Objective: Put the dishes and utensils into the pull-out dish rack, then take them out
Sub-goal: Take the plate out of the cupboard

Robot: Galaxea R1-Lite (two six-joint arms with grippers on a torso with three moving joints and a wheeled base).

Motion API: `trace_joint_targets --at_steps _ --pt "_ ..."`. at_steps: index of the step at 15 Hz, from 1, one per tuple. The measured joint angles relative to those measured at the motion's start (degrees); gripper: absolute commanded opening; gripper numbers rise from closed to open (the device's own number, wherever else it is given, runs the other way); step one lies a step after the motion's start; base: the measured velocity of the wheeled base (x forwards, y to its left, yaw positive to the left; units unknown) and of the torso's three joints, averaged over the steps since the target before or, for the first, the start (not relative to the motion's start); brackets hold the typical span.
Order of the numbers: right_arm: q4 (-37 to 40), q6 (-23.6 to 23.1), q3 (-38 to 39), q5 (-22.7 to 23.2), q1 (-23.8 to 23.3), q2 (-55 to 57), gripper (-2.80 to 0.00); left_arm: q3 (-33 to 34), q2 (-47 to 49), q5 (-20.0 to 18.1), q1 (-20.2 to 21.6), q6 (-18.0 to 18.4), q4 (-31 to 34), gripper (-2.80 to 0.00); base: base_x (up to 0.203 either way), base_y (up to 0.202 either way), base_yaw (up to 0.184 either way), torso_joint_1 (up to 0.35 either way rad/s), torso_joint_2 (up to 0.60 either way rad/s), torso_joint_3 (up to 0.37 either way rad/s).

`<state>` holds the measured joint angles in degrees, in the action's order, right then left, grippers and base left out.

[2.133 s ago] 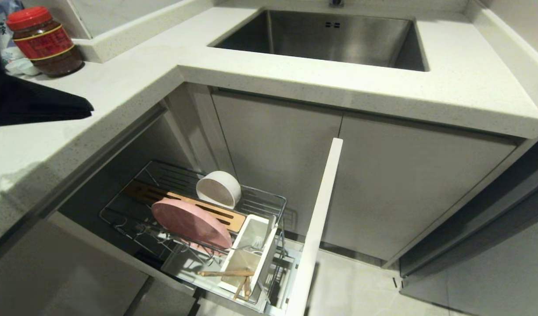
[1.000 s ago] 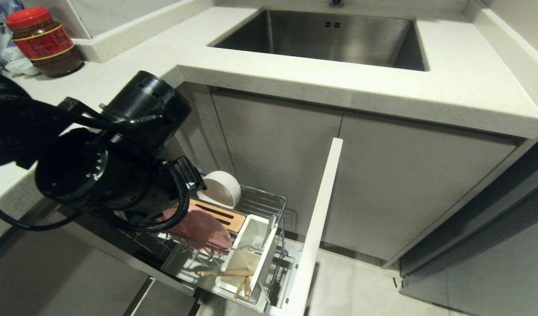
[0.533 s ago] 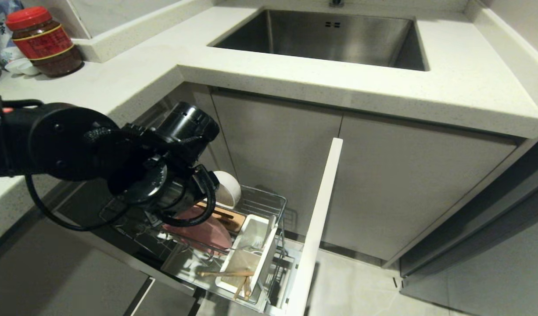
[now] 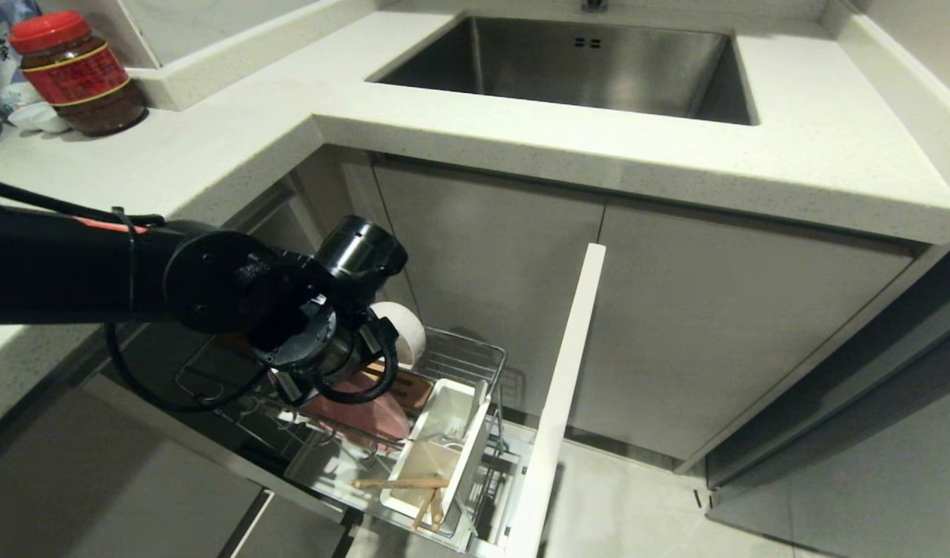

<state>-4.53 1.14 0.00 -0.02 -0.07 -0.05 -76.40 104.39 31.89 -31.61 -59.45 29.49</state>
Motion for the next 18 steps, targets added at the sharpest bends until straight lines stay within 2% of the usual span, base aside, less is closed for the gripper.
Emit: trace_joint_targets --at_steps 1,2,10,18 --pt "0.0 0.0 0.0 0.0 0.0 0.0 -2.8 0.0 0.4 0.0 0.3 0.0 -0.1 0.0 0.0 0.0 0.0 0.0 0.0 0.0" --pt "0.0 0.0 0.0 0.0 0.0 0.0 -2.8 0.0 0.7 0.1 0.4 0.1 -0.2 -2.8 0.0 0.0 0.0 0.0 0.0 0.0" --pt "0.0 0.0 0.0 0.0 0.0 0.0 -2.8 0.0 0.7 1.6 -0.3 0.1 -0.2 -2.8 0.0 0.0 0.0 0.0 0.0 0.0" --pt "0.0 0.0 0.0 0.0 0.0 0.0 -2.8 0.2 -2.1 2.4 -3.3 -0.2 -0.1 -2.8 0.0 0.0 0.0 0.0 0.0 0.0"
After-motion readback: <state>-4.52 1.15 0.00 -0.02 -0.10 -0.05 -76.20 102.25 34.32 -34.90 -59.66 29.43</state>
